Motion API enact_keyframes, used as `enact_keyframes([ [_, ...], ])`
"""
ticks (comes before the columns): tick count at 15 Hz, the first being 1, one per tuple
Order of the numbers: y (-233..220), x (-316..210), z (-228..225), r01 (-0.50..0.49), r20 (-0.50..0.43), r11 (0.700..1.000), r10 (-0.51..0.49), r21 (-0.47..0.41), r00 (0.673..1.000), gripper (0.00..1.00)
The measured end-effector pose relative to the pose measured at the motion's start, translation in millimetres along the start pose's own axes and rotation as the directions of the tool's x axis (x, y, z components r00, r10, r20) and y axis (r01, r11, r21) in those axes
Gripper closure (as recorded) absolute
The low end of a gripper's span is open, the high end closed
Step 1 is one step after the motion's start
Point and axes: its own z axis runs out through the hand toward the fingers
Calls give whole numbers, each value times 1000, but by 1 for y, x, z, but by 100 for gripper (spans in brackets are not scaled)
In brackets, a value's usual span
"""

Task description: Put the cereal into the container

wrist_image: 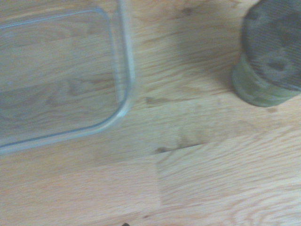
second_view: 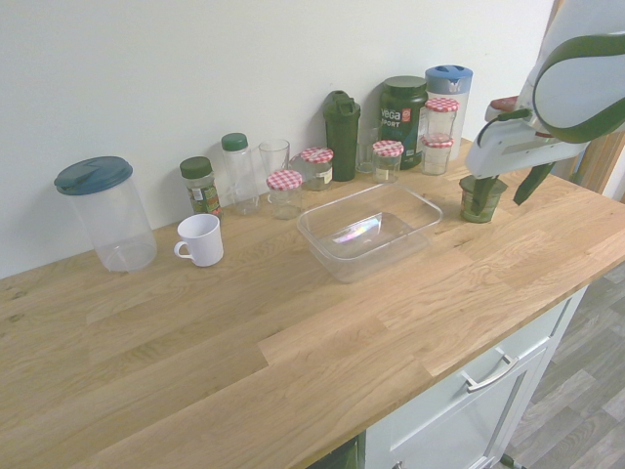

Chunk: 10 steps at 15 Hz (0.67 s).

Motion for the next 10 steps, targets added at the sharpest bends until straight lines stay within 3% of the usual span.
enact_keyframes([
  [4, 21, 47, 32, -49, 5, 999, 49, -18, 999, 0],
  [10, 5, 74, 88, -84, 7, 996, 84, -16, 996, 0],
])
